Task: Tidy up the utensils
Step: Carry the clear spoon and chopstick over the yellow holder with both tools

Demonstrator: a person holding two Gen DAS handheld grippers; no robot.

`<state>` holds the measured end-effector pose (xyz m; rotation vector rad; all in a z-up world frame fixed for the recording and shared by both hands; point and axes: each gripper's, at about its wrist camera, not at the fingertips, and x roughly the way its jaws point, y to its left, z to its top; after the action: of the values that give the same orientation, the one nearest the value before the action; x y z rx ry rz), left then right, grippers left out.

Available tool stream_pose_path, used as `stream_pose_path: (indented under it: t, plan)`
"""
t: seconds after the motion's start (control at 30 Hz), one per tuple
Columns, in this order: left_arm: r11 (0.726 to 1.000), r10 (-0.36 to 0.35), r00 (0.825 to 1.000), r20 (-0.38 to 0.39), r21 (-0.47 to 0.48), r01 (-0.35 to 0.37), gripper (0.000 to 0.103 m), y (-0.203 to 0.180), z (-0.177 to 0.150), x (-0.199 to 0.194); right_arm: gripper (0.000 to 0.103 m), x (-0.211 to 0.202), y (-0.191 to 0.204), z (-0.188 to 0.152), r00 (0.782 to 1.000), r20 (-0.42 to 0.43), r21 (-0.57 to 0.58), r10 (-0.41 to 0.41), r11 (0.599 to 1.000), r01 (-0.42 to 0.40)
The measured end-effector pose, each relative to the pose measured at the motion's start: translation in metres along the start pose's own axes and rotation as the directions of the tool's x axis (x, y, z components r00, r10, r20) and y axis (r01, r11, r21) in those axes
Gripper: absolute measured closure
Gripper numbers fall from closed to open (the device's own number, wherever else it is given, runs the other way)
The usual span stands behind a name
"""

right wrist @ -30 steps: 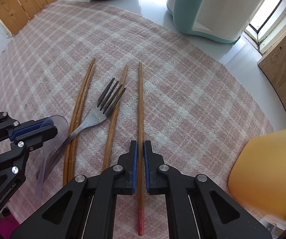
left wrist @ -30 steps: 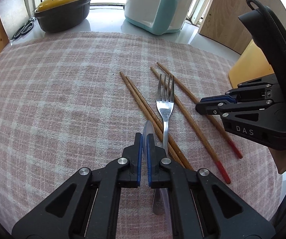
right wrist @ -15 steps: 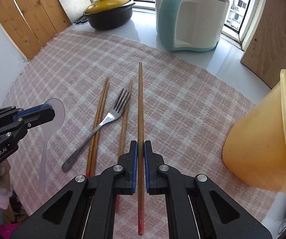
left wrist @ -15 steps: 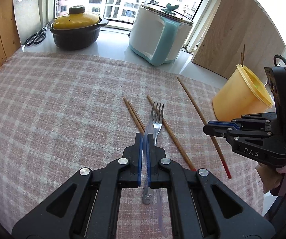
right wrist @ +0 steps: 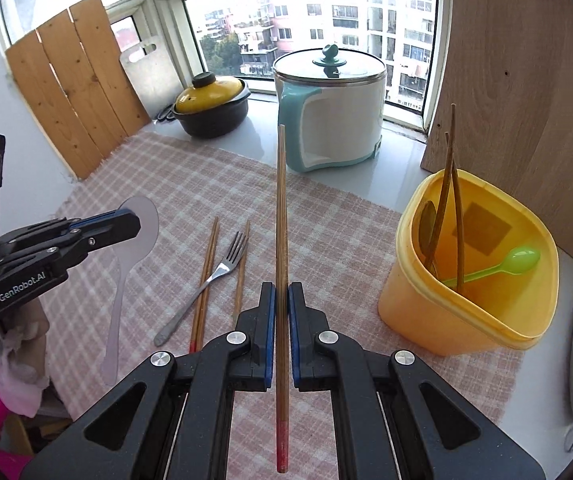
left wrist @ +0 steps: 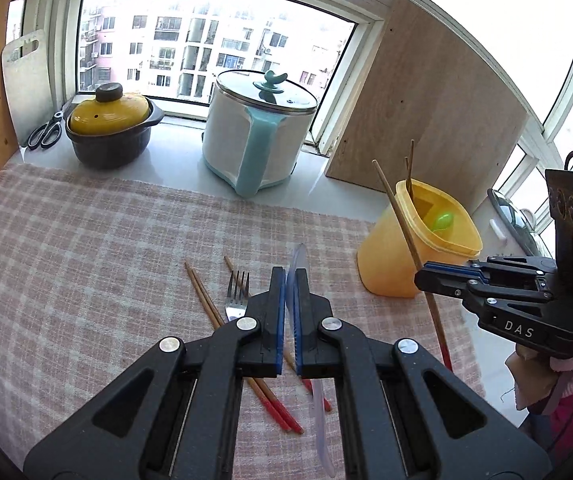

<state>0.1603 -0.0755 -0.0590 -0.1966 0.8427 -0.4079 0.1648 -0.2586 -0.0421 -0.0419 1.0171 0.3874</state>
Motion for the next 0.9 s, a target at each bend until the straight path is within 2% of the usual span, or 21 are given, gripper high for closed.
stream_pose_path:
  t: [0.27, 0.6, 0.9]
  plan:
    - [0.998, -0.052, 0.998, 0.037, 0.033, 0.051, 0.102, -0.039, 0.024, 0.009, 0.098, -0.039, -0.033, 0.005, 0.996, 0.078, 0.046, -0.047, 0.998, 0.043]
    - [0.994, -0.108, 0.993, 0.053, 0.035, 0.106, 0.102, -0.083, 0.061, 0.038, 0.098, -0.064, -0.080, 0.022, 0.984, 0.150, 0.107, -0.096, 0.991, 0.081]
    - [0.995, -0.100, 0.993, 0.066, 0.022, 0.099, 0.102, -0.106, 0.091, 0.074, 0.098, -0.064, -0.111, 0.038, 0.976, 0.187, 0.150, -0.107, 0.986, 0.080]
